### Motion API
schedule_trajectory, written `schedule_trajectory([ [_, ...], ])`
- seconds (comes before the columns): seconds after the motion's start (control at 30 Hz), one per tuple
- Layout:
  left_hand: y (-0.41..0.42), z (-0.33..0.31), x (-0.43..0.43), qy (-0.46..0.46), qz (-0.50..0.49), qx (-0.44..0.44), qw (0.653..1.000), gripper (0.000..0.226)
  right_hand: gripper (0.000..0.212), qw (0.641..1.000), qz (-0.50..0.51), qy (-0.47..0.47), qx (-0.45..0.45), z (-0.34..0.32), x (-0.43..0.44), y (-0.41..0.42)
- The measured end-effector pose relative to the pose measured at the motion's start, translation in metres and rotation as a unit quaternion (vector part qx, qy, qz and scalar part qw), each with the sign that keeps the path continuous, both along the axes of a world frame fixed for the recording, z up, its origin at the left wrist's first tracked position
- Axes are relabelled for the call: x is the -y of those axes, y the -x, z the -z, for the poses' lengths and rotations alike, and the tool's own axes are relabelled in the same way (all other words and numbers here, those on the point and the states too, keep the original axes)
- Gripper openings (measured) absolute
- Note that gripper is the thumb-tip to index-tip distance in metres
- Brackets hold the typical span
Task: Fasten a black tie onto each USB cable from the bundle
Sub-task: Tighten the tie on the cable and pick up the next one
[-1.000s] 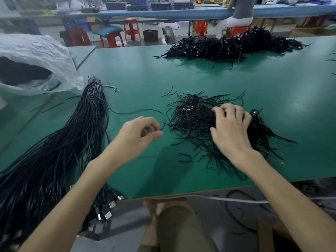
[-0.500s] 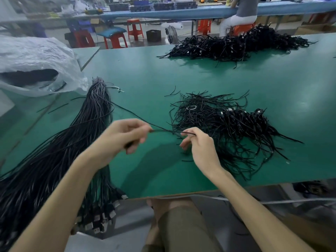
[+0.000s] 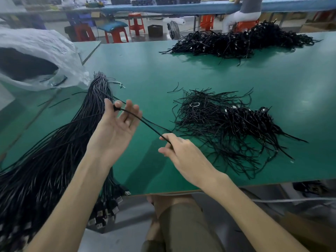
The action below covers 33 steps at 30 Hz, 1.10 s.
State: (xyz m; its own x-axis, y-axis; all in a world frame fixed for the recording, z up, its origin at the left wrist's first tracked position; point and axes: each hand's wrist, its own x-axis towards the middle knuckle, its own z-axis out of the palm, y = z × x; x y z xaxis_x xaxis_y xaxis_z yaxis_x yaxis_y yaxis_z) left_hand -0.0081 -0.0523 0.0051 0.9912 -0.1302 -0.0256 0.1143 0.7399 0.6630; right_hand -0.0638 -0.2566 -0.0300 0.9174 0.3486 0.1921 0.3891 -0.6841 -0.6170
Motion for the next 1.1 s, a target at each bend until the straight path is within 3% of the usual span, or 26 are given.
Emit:
schedule_trajectory([
  [0.1, 0.007, -0.005, 0.006, 0.179, 0.061, -0.010, 0.982, 0.041, 0.029, 0.995, -0.022, -0.095, -0.036, 0.001, -0.012, 0.008],
  [0.17, 0.010, -0.008, 0.007, 0.249, 0.139, -0.017, 0.958, 0.045, 0.031, 0.991, -0.023, -0.124, -0.035, 0.006, -0.017, 0.009],
  [0.37, 0.013, -0.014, 0.008, 0.086, 0.112, 0.006, 0.990, 0.057, 0.038, 0.981, -0.017, -0.155, -0.118, 0.020, -0.015, 0.007],
  [0.47, 0.021, -0.014, -0.012, -0.059, 0.168, 0.088, 0.980, 0.055, 0.051, 0.987, -0.036, -0.130, -0.089, 0.015, -0.006, 0.003],
  [0.53, 0.030, -0.018, -0.027, -0.237, 0.258, 0.173, 0.920, 0.050, 0.064, 0.988, -0.033, -0.131, -0.071, 0.008, 0.003, -0.004],
  [0.6, 0.037, -0.018, -0.030, -0.437, 0.350, 0.224, 0.798, 0.049, 0.067, 0.988, -0.010, -0.142, -0.062, 0.000, 0.006, -0.012],
  [0.63, 0.038, -0.016, -0.026, -0.500, 0.386, 0.225, 0.742, 0.047, 0.067, 0.986, 0.006, -0.151, -0.064, -0.004, 0.005, -0.015],
  [0.7, 0.038, -0.004, -0.012, -0.587, 0.380, 0.202, 0.685, 0.040, 0.069, 0.980, 0.026, -0.185, -0.073, -0.012, -0.002, -0.021],
  [0.77, 0.036, 0.013, 0.004, -0.642, 0.272, 0.194, 0.690, 0.033, 0.070, 0.967, 0.033, -0.239, -0.080, -0.017, -0.013, -0.023],
  [0.87, 0.039, 0.033, 0.020, -0.549, 0.104, 0.189, 0.807, 0.029, 0.070, 0.932, 0.052, -0.346, -0.096, -0.019, -0.029, -0.023],
  [0.93, 0.042, 0.039, 0.027, -0.483, 0.052, 0.191, 0.853, 0.030, 0.069, 0.910, 0.073, -0.397, -0.097, -0.018, -0.037, -0.021],
  [1.0, 0.046, 0.043, 0.031, -0.478, 0.025, 0.215, 0.851, 0.028, 0.069, 0.894, 0.092, -0.428, -0.091, -0.017, -0.039, -0.020],
  [1.1, 0.046, 0.040, 0.025, -0.519, 0.038, 0.242, 0.819, 0.025, 0.070, 0.883, 0.102, -0.449, -0.092, -0.019, -0.039, -0.018],
])
